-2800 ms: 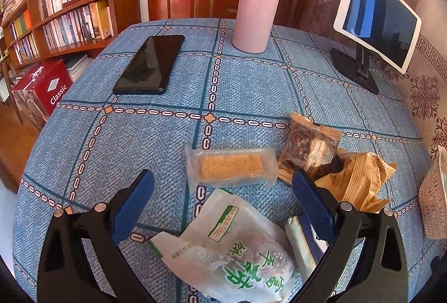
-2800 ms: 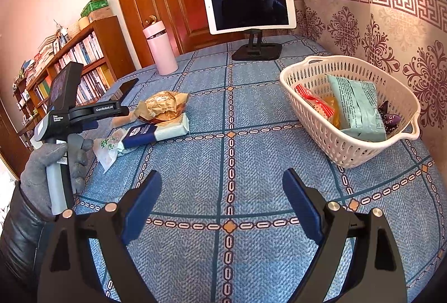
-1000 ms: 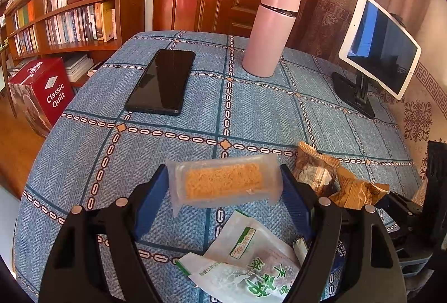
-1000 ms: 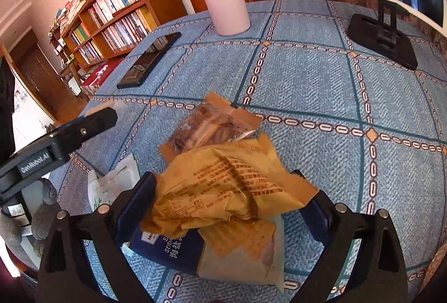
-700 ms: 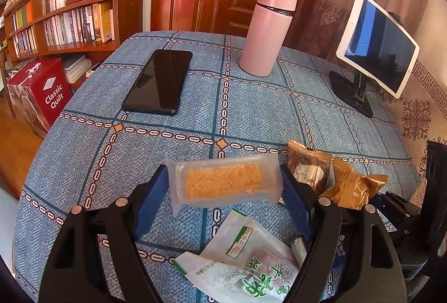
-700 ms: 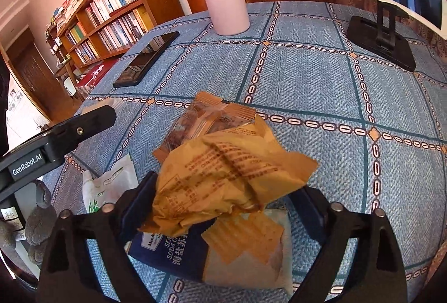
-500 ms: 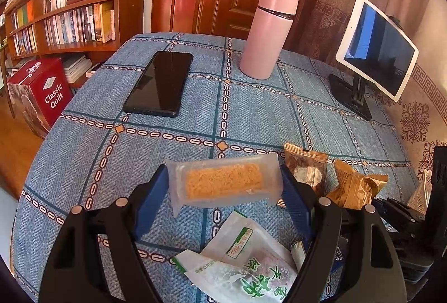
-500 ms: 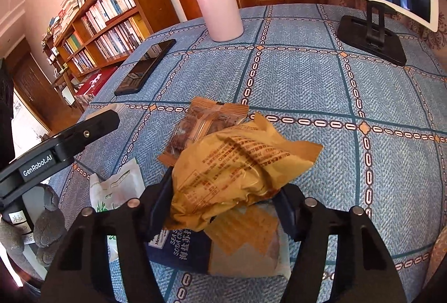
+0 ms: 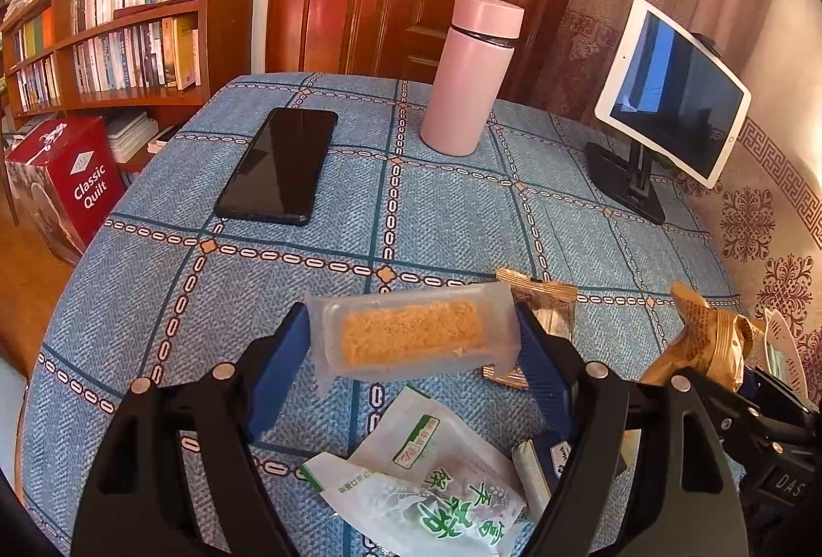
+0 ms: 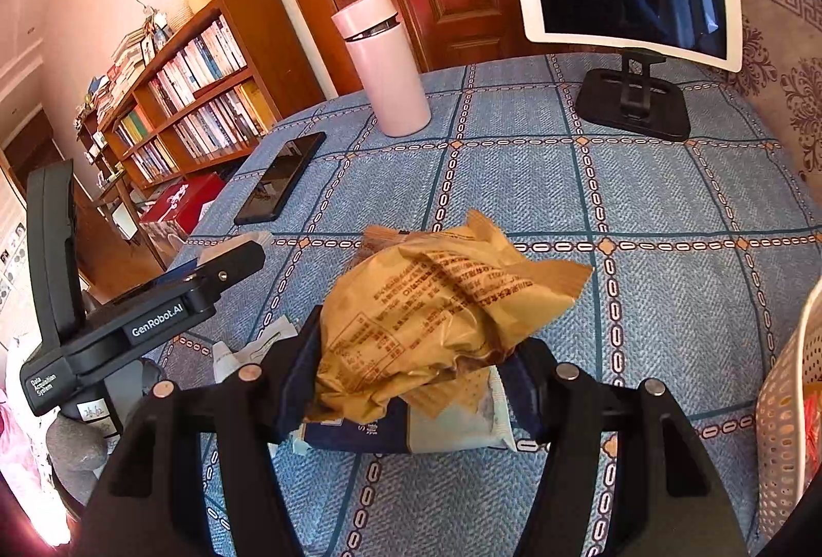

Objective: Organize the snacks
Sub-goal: 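Lift the tan bag with the right gripper toward the basket, then lower the tan bag into the basket and open the right gripper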

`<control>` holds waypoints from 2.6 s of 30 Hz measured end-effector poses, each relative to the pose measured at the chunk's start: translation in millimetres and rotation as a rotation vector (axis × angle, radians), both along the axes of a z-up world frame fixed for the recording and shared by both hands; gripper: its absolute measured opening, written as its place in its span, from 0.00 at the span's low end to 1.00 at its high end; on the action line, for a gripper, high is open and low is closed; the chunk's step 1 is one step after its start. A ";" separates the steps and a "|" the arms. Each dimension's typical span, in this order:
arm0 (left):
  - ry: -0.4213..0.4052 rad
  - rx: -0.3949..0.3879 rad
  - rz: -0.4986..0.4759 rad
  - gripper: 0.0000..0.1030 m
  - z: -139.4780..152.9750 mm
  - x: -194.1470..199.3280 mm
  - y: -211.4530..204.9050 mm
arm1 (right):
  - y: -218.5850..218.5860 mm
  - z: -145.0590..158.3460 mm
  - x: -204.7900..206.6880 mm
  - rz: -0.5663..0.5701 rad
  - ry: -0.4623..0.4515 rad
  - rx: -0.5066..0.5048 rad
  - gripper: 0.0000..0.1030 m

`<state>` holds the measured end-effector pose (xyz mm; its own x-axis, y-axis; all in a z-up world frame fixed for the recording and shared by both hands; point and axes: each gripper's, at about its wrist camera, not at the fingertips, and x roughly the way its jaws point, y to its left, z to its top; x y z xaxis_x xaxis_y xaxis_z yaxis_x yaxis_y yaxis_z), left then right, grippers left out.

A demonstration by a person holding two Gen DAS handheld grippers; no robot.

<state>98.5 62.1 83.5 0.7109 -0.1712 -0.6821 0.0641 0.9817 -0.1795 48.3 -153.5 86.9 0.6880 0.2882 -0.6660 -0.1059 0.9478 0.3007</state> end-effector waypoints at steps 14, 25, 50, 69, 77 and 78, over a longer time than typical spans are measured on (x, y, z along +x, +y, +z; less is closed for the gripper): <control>-0.026 0.006 -0.058 0.77 5.7 -12.0 -19.1 | -61.7 27.6 -53.5 -0.159 -0.066 0.007 0.61; -0.036 0.009 -0.071 0.77 7.9 -16.0 -23.4 | -139.2 33.8 -91.9 -0.367 -0.077 -0.038 0.62; -0.050 0.012 -0.082 0.77 10.7 -22.2 -29.1 | -97.4 2.0 -212.7 -0.361 -0.052 -0.366 0.81; -0.044 0.032 -0.101 0.77 5.3 -23.9 -39.9 | -159.9 -71.6 -147.9 -0.460 0.209 -0.177 0.95; -0.037 0.035 -0.103 0.77 2.2 -22.2 -40.7 | -155.5 -68.2 -160.5 -0.448 0.195 -0.197 0.86; -0.038 0.036 -0.104 0.77 2.2 -22.8 -41.4 | -153.8 -67.0 -163.8 -0.444 0.191 -0.200 0.86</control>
<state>75.7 20.7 85.6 0.7157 -0.2218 -0.6623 0.1724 0.9750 -0.1402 -115.6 -307.3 19.9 0.5757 -0.1487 -0.8040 0.3581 0.9299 0.0843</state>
